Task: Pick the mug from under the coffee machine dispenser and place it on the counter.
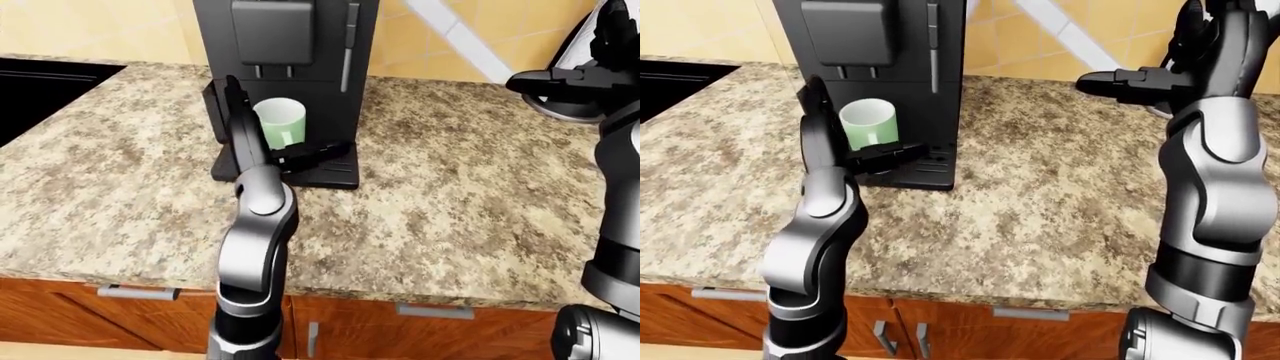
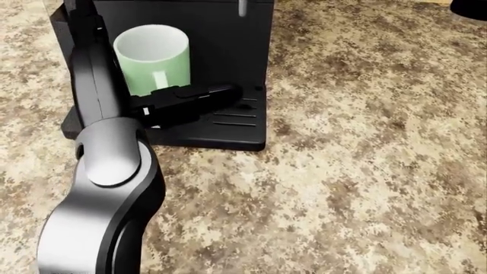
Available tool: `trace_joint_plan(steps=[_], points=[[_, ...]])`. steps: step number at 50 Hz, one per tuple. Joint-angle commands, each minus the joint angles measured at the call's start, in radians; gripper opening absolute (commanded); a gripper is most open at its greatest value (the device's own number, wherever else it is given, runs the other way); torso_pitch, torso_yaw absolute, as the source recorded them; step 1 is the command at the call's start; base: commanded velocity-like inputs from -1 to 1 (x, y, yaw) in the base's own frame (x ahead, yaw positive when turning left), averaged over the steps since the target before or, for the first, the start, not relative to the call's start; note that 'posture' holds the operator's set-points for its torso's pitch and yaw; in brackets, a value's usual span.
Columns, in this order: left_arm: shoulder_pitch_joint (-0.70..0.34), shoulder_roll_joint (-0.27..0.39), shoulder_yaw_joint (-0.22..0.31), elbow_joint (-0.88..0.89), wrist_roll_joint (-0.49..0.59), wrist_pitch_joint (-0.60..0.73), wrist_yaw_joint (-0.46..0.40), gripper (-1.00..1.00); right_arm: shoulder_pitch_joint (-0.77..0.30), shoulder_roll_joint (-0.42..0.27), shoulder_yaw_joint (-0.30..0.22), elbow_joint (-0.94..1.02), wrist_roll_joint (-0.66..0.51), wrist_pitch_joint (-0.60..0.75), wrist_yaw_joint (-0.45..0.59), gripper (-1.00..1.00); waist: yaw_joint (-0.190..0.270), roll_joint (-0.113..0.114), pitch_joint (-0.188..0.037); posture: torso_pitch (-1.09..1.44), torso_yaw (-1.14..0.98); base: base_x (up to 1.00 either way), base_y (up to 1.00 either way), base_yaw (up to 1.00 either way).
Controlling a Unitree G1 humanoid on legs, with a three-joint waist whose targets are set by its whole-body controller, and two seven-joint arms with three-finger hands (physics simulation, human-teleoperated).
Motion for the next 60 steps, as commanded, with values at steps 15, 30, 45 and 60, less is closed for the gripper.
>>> trace_joint_plan(steps=[15,30,45,60], points=[[-0.002,0.009,0.005,0.066,-0.011,-0.111,0.013,1.00,-0.032,-0.022,-0.015,-0.033,0.001,-0.022,-0.004,1.00,0.000,-0.005,-0.026,0.00,0.00,0.00,0.00,0.00],[-0.027,0.017,0.011,0.149,-0.018,-0.173,0.025,0.22,-0.030,-0.021,-0.016,-0.028,0.002,-0.027,-0.004,1.00,0.000,-0.004,-0.028,0.00,0.00,0.00,0.00,0.00],[-0.019,0.018,0.012,0.186,-0.033,-0.199,0.034,-0.95,-0.037,-0.027,-0.017,-0.028,0.008,-0.022,-0.006,1.00,0.001,-0.001,-0.033,0.00,0.00,0.00,0.00,0.00],[-0.022,0.002,0.002,0.101,-0.054,-0.151,0.041,-1.00,-0.034,-0.028,-0.016,-0.032,0.008,-0.020,-0.006,1.00,0.003,-0.001,-0.031,0.00,0.00,0.00,0.00,0.00]])
